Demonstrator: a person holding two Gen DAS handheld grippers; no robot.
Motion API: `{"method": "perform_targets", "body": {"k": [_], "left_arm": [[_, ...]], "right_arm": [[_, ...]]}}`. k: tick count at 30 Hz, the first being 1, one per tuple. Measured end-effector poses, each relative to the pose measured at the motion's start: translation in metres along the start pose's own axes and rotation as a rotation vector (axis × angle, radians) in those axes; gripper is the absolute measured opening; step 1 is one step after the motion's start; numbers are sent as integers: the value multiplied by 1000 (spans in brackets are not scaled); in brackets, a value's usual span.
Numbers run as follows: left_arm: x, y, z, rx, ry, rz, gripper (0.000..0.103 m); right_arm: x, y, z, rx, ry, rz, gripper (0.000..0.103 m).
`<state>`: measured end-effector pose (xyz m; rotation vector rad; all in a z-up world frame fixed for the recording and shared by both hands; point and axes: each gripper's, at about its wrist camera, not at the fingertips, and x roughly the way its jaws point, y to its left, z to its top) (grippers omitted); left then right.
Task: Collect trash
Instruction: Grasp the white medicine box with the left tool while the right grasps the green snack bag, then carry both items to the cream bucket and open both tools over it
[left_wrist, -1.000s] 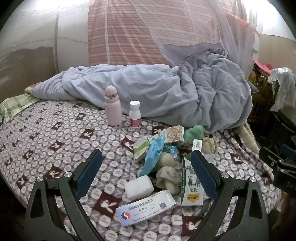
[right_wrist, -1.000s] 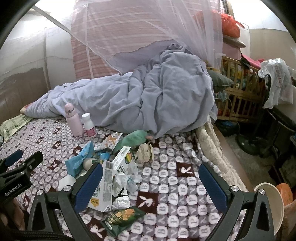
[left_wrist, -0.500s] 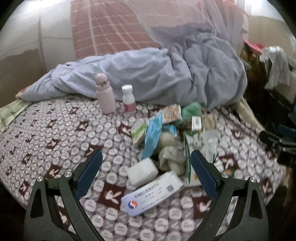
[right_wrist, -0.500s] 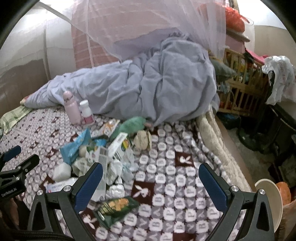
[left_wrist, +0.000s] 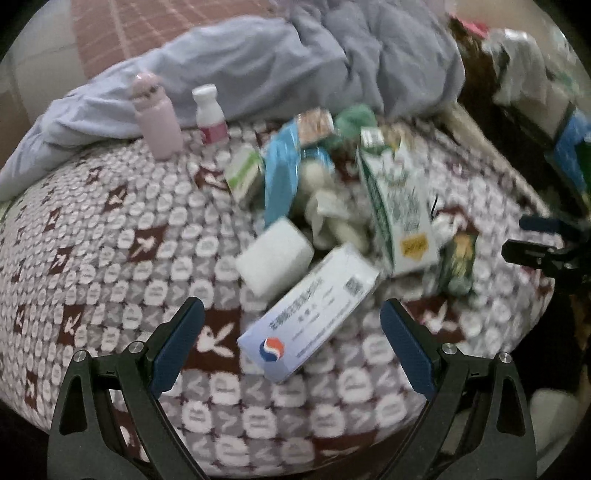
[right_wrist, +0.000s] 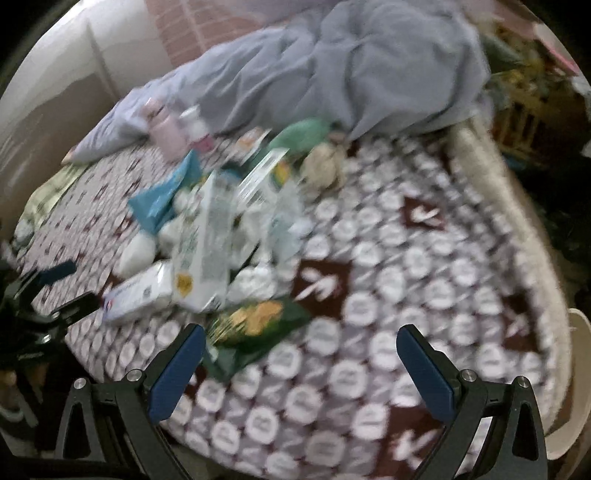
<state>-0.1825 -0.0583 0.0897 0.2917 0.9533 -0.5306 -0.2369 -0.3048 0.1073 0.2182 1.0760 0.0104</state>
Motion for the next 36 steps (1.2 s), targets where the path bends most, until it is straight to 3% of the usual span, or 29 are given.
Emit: {"method": "perform_targets", "body": {"k": [5,8,11,13,14,15,19,25,26,36], "left_arm": [[19,-1,-6,56,50,-36,96],[30,-6,-6,105,71,-31,96],[45,-9,-4,142,98,1,95],[52,-8,-3,138,118,-20,90],[55,-9,-3,133,134,-47,72],[58,-10,-3,128,162,-78,68],[50,-17,-3,132,160,-120,55],[18,-35,7,106,125,-236,50],[12,-40,11,102,114,-256,18],[-2,-90,37,78,96,-360,17]], "right_arm": [[33,10,-3,43,76,42,102],[46,11,-3,81,102,86,91],[55,14,-2,83,100,71,85],[56,17,-3,50,88,44,64],[55,17,-3,44,79,39,56],[55,15,-3,42,71,37,44],[45,0,-4,39,69,62,25],[9,-18,-7,8,-4,30,18],[5,-22,-8,14,-13,29,18],[-49,-79,-15,116,-127,-7,18]]}}
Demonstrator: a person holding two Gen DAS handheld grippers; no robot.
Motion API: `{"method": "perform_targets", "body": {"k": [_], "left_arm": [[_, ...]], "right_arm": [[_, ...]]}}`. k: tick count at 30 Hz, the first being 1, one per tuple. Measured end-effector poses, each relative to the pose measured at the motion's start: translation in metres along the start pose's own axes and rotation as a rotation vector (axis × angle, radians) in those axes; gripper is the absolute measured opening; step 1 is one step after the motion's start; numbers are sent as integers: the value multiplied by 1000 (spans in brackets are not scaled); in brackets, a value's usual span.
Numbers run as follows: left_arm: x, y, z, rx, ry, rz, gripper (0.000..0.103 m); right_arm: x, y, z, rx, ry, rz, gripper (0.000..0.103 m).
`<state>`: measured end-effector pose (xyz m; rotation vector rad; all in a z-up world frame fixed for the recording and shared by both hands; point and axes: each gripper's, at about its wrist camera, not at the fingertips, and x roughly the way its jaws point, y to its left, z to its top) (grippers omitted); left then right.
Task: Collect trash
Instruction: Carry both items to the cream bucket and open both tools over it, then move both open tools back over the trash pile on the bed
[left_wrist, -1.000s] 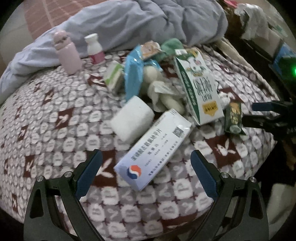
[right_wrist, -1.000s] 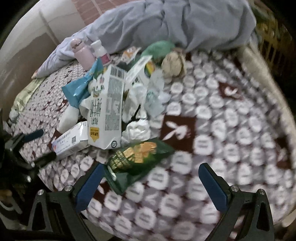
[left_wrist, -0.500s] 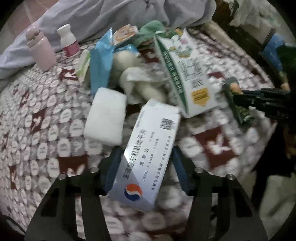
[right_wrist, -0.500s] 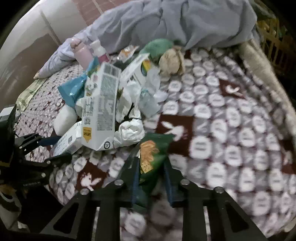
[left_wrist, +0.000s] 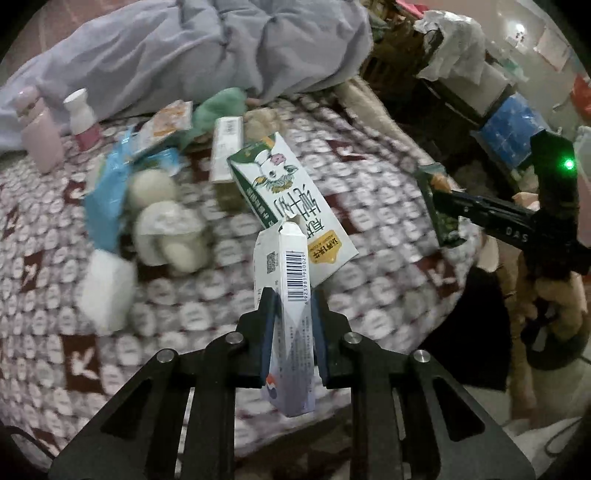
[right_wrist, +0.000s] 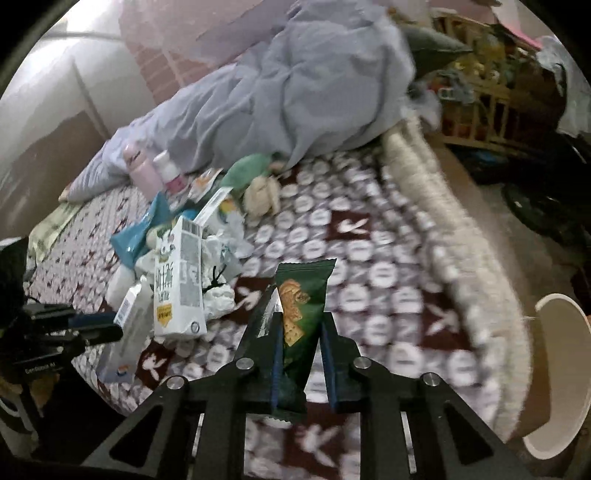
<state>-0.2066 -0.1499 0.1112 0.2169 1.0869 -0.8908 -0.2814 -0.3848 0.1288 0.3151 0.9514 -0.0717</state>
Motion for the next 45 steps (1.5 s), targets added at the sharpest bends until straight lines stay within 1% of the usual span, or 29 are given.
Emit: {"method": "perform_targets", "body": {"k": [3,7,10,14,17,20,25,31,34,35,36,37,38,39,40,41,44,45], "left_arm": [[-7,-20,6,15,-29,-36,17],[-12,-53,27,51,-73,-93,17],[-3,-79,45,79,-85,-133,17],[16,-122,72,114,-86,-205,17],[33,-157,89,154,-79,-254,17],[55,-193,105,179,-65,-302,17],[99,-246,126,176,-20,-381,17],[141,-297,140,179,16,-438,17],[158,-313,144,164,18,-443,18],[160,-315,144,162,19,-443,18],[165,-319,145,161,25,-447,18],[169,-322,145,162,33,-448,21],[171,-324,145,163,37,-443,31],[173,-326,144,165,36,-438,38],[174,-326,142,165,31,-432,50],[174,-326,141,164,29,-422,52],[171,-320,137,158,21,-389,52],[168,-317,136,156,14,-362,52]], "right_arm": [[-14,-19,-1,32,-27,-7,18],[-32,-50,-2,86,-61,-38,18],[-45,-72,-3,117,-82,-73,18],[-66,-113,-10,180,-111,-137,18],[-80,-145,-20,226,-120,-202,18],[-87,-187,-33,287,-101,-286,18],[-91,-239,-55,381,-73,-349,18],[-85,-285,-74,444,-29,-418,18],[-82,-298,-81,481,-11,-425,18],[-82,-302,-83,490,-9,-429,19],[-83,-304,-85,496,-9,-432,30],[-84,-307,-87,502,-19,-435,46],[-86,-307,-88,505,-26,-432,50],[-87,-309,-90,510,-34,-425,52],[-87,-310,-91,515,-34,-423,52],[-87,-312,-92,523,-29,-424,52],[-86,-312,-96,541,-30,-409,52],[-85,-311,-96,542,-29,-405,52]]}}
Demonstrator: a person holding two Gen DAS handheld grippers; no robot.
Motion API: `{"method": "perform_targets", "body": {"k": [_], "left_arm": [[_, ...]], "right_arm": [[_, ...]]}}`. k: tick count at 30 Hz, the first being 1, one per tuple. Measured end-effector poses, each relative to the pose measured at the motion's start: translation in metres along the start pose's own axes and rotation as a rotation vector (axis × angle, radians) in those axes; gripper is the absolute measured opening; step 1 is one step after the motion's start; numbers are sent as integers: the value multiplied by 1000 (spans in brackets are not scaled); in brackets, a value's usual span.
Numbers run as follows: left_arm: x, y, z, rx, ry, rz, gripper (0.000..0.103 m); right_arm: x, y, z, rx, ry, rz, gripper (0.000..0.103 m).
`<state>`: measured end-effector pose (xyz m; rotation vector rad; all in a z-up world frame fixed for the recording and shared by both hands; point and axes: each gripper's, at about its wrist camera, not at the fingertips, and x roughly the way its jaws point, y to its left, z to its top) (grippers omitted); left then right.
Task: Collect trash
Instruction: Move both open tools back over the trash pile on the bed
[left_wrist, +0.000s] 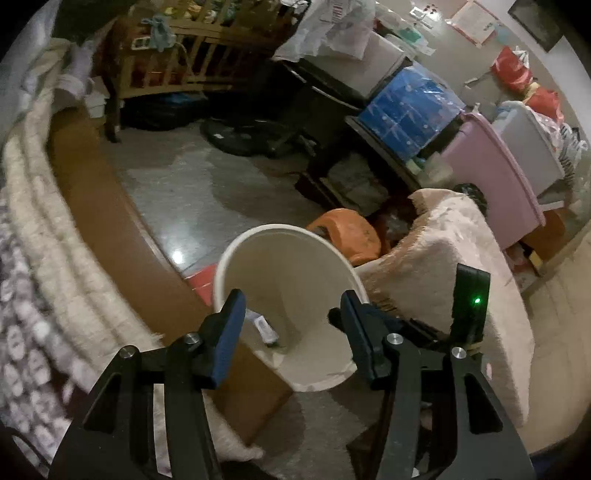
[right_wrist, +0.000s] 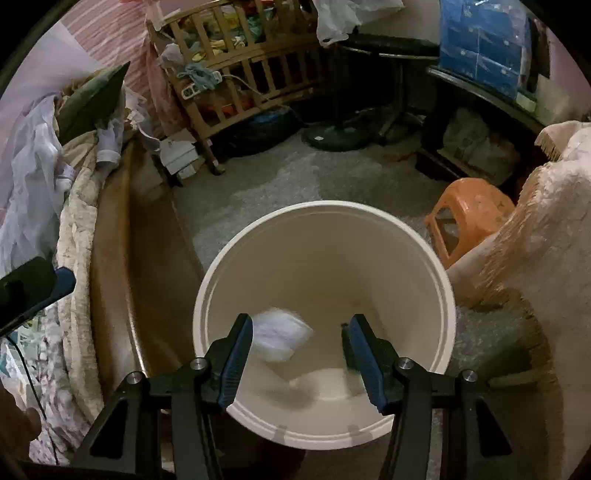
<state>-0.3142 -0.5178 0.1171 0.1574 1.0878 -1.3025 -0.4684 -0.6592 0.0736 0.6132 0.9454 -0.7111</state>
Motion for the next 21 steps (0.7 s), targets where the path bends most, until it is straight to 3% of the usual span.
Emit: {"method": "perform_targets", "body": {"k": [3,12,21], "left_arm": [[-11,7,-6,-5,-21,64,52],[-64,40,-35,19,-97,348,52],[-130,90,-66,-40,-147,494,52]], "right_arm": [[1,7,-2,-8,8,11,52],[-16,62,-8,-84,-19,72,52],[-38,157,-21,-240,-33,174,55]]}}
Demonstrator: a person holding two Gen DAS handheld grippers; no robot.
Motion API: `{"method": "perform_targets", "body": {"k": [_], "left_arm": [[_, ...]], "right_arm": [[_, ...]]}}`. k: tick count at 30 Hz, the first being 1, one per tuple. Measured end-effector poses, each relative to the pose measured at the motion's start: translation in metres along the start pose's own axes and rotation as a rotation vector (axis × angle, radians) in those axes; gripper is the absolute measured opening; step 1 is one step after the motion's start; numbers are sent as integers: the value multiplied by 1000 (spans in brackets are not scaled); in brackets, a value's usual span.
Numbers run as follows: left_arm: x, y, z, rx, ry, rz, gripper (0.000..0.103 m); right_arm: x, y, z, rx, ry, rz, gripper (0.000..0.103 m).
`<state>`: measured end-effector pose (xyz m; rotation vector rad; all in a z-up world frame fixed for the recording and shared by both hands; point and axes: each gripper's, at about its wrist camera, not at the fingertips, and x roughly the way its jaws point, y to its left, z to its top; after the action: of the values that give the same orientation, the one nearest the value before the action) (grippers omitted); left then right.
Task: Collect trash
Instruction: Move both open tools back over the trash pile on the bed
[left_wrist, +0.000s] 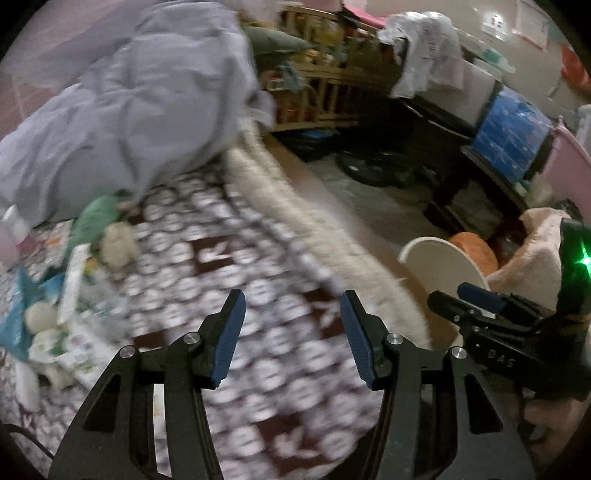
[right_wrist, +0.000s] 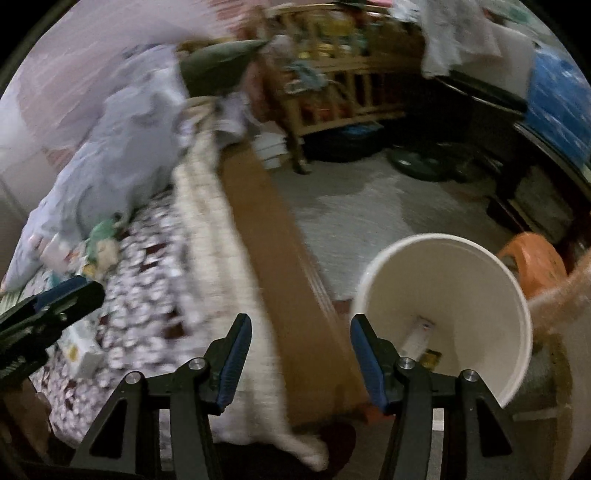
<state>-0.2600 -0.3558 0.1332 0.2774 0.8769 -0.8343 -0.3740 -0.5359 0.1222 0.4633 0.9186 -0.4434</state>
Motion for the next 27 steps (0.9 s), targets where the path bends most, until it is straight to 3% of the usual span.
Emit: {"method": "perform_targets", "body": {"k": [12,18,27], "left_arm": [[-52,120,-36,-162,-32,159,52],[-72,174,-54,-231,-40,250,52],[-89,223,-77,-287,-54,360,52]], "right_arm": [[23,130,-7,-191,67,172,59],[34,183,-17,-300,95,217,61],[46,247,-29,-412,112,263,62]]}}
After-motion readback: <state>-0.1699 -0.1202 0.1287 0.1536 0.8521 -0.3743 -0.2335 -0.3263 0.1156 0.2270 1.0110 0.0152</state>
